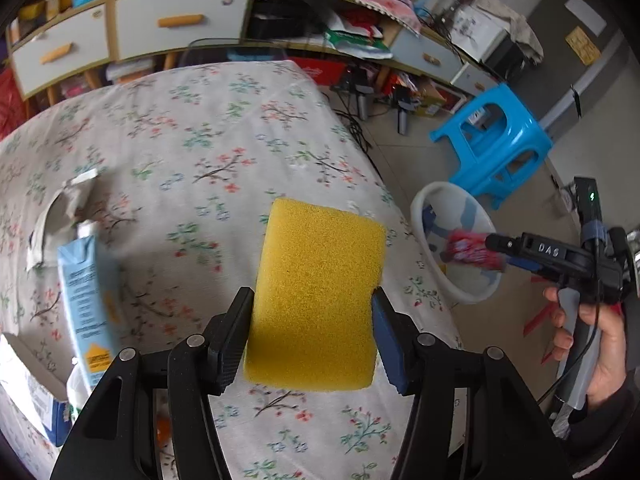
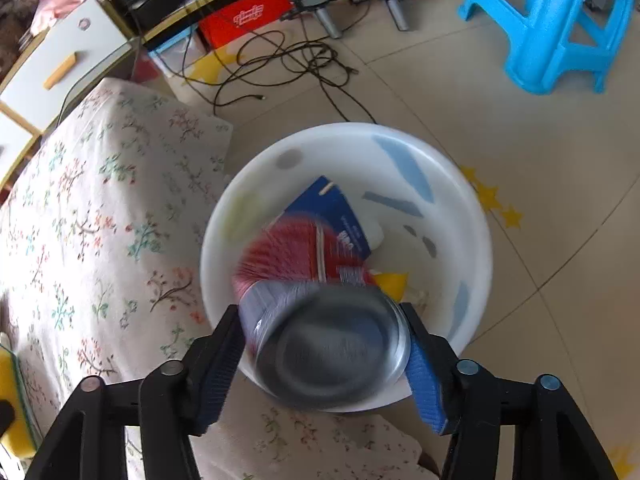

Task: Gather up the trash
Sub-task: 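Carry the red can and yellow sponge to the wastebasket and release both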

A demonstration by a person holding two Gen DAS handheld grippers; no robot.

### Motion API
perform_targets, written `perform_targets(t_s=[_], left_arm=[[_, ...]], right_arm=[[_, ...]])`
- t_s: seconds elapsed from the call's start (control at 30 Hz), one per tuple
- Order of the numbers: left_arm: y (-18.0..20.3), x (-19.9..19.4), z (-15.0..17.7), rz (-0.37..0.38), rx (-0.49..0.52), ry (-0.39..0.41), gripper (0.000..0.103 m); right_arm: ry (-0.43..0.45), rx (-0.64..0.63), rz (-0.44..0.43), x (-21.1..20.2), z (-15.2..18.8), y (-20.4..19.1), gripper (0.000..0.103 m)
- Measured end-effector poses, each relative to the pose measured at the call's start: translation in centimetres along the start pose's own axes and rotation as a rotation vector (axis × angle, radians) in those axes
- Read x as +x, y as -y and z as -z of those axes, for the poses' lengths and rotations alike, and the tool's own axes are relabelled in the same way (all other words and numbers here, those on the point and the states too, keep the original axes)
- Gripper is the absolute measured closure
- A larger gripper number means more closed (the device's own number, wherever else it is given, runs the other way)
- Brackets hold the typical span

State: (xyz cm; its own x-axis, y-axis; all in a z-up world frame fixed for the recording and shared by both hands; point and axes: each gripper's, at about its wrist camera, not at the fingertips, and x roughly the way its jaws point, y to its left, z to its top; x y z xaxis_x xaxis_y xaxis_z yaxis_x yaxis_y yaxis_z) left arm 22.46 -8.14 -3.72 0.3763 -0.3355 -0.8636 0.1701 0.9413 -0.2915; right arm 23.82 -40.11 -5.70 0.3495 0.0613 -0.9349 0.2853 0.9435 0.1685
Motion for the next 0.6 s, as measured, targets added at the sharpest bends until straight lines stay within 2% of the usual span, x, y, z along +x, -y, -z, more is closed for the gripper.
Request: perform_targets(t_s=[0.07, 0.23, 0.6], left_arm=[[1.7, 0.9, -0.4, 0.003, 0.026, -0.010, 0.043], [5.9, 3.3, -1.5, 0.042, 0.086, -0.034, 0.043], [14.2, 8.7, -2.7, 0.084, 0.222, -0.058, 0.043]], right_arm=[[0.012, 0.027, -0.015, -0.5, -0.2, 0.8, 0.029], [0.033, 0.026, -0.025, -1.9, 0.0, 2.5, 0.029], [0.061, -0.007, 0.094, -3.8, 2.0, 8.7, 0.027]])
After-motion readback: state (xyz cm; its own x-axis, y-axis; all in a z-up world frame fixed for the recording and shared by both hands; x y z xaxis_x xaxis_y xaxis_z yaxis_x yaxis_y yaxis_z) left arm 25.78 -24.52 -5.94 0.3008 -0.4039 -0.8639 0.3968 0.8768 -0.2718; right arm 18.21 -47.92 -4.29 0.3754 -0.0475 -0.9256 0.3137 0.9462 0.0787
